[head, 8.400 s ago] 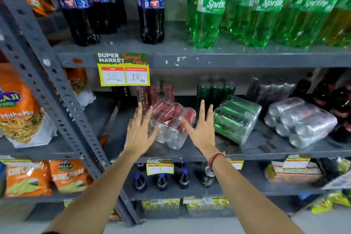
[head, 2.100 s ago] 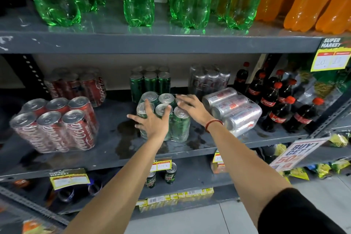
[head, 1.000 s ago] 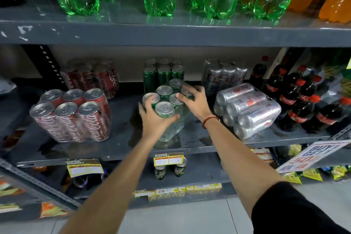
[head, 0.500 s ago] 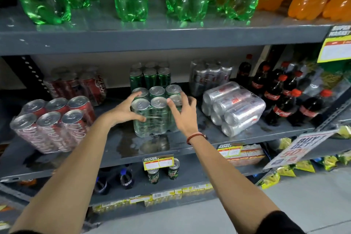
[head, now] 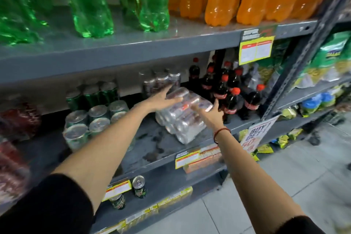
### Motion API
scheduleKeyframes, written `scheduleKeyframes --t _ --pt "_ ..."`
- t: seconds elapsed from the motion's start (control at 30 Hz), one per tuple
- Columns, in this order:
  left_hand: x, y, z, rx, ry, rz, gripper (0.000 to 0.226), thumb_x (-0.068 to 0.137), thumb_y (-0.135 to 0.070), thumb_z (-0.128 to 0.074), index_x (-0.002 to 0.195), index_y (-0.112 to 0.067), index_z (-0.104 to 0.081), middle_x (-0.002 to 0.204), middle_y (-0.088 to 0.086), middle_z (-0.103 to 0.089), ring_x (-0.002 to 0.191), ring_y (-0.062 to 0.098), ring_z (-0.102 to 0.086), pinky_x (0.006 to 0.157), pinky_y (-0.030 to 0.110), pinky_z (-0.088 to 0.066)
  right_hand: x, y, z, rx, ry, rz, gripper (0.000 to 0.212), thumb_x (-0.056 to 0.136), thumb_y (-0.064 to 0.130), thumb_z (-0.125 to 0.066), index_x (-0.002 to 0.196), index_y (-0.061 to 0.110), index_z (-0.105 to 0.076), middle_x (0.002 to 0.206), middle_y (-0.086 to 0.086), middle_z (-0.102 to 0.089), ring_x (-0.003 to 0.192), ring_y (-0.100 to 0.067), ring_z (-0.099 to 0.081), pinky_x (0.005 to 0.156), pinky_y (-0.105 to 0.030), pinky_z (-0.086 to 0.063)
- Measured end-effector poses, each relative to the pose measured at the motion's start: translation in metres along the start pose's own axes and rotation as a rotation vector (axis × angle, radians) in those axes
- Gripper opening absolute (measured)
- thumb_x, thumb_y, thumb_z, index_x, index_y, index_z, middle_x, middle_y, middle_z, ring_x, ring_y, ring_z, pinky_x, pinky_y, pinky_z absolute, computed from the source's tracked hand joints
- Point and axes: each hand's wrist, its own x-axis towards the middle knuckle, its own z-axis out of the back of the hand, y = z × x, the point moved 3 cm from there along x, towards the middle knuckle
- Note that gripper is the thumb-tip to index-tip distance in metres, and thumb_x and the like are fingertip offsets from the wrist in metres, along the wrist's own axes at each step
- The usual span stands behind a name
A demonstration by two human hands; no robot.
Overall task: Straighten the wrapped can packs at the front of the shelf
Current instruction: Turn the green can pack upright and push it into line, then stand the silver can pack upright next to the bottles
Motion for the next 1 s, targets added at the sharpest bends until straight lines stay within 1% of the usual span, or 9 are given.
scheduleKeyframes --t 0.17,0.3,0.4,0.47,0.53,0.6,0.73,0.87,1.0 --pt "0.055 0.012 -0.019 0.139 0.169 0.041 0.092 0.075 -0.07 -0.052 0.149 -0.031 -0.013 0.157 0.0 -0.02 0.142 0.024 -0.023 0.117 0.037 -0.016 0.028 -0.016 -0.007 0.21 0.165 -0.128 0.134 0.054 0.058 -0.081 0.149 0.033 0.01 0.15 -0.013 -0.036 0.129 -0.037 -0.044 0.099 -0.051 -0.046" --pt "0.067 0.022 -0.022 0.164 0.156 0.096 0.104 0.063 -0.082 -0.051 0.147 -0.037 -0.009 0.159 0.002 -0.016 0.143 0.027 -0.021 0.117 0.044 -0.017 0.037 -0.017 -0.011 0.315 0.174 -0.132 0.13 0.039 0.055 -0.086 0.145 0.031 -0.015 0.138 -0.012 -0.047 0.115 -0.034 -0.054 0.078 -0.043 -0.055" --pt "0.065 0.026 -0.024 0.184 0.096 0.086 0.101 0.062 -0.082 -0.048 0.147 -0.042 -0.011 0.158 0.003 -0.02 0.142 0.03 -0.025 0.116 0.044 -0.022 0.043 -0.019 -0.014 0.34 0.14 -0.104 0.132 0.026 0.055 -0.089 0.139 0.029 -0.025 0.134 -0.007 -0.051 0.115 -0.032 -0.056 0.09 -0.052 -0.053" --pt "0.059 0.03 -0.025 0.232 0.01 0.069 0.096 0.065 -0.083 -0.047 0.146 -0.044 -0.013 0.155 0.004 -0.027 0.139 0.032 -0.032 0.112 0.043 -0.029 0.043 -0.018 -0.013 0.354 0.129 -0.064 0.12 0.03 0.05 -0.091 0.132 0.026 -0.034 0.128 -0.006 -0.056 0.109 -0.029 -0.061 0.088 -0.05 -0.054" --pt "0.048 0.035 -0.024 0.239 -0.084 0.043 0.096 0.061 -0.088 -0.042 0.144 -0.048 -0.015 0.151 0.003 -0.037 0.135 0.031 -0.04 0.107 0.04 -0.036 0.035 -0.013 -0.009 0.347 0.129 0.003 0.087 0.047 0.037 -0.092 0.118 0.023 -0.043 0.115 -0.004 -0.061 0.097 -0.022 -0.064 0.079 -0.04 -0.057" --pt "0.035 0.044 -0.024 0.2 -0.217 0.059 0.097 0.057 -0.091 -0.039 0.142 -0.048 -0.019 0.146 0.005 -0.045 0.129 0.032 -0.046 0.102 0.041 -0.041 0.03 -0.007 -0.006 0.314 0.124 0.119 0.069 0.057 0.027 -0.09 0.11 0.025 -0.046 0.106 0.0 -0.061 0.089 -0.014 -0.063 0.072 -0.032 -0.055" --pt "-0.005 0.055 -0.044 0.061 -0.493 0.042 0.098 0.062 -0.086 -0.039 0.145 -0.042 -0.01 0.144 0.016 -0.041 0.13 0.036 -0.041 0.101 0.05 -0.041 0.013 0.006 -0.004 0.157 0.092 0.473 0.078 0.052 0.028 -0.091 0.116 0.027 -0.046 0.115 -0.002 -0.06 0.104 -0.019 -0.061 0.091 -0.041 -0.053" --pt "-0.035 0.057 -0.07 0.02 -0.623 -0.071 0.099 0.073 -0.081 -0.031 0.148 -0.029 0.007 0.147 0.022 -0.025 0.13 0.038 -0.037 0.103 0.052 -0.039 -0.003 0.003 -0.005 0.019 0.094 0.69 0.088 0.06 0.025 -0.088 0.133 0.024 -0.04 0.147 -0.002 -0.036 0.138 -0.021 -0.034 0.113 -0.039 -0.032" --pt "-0.049 0.068 -0.091 0.059 -0.619 -0.057 0.1 0.078 -0.079 -0.021 0.142 -0.015 0.023 0.15 0.029 -0.013 0.134 0.043 -0.032 0.107 0.052 -0.036 -0.014 -0.014 -0.011 -0.077 0.094 0.81 0.079 0.066 0.029 -0.085 0.131 0.025 -0.04 0.152 0.012 -0.016 0.146 -0.015 -0.015 0.111 -0.032 -0.028"
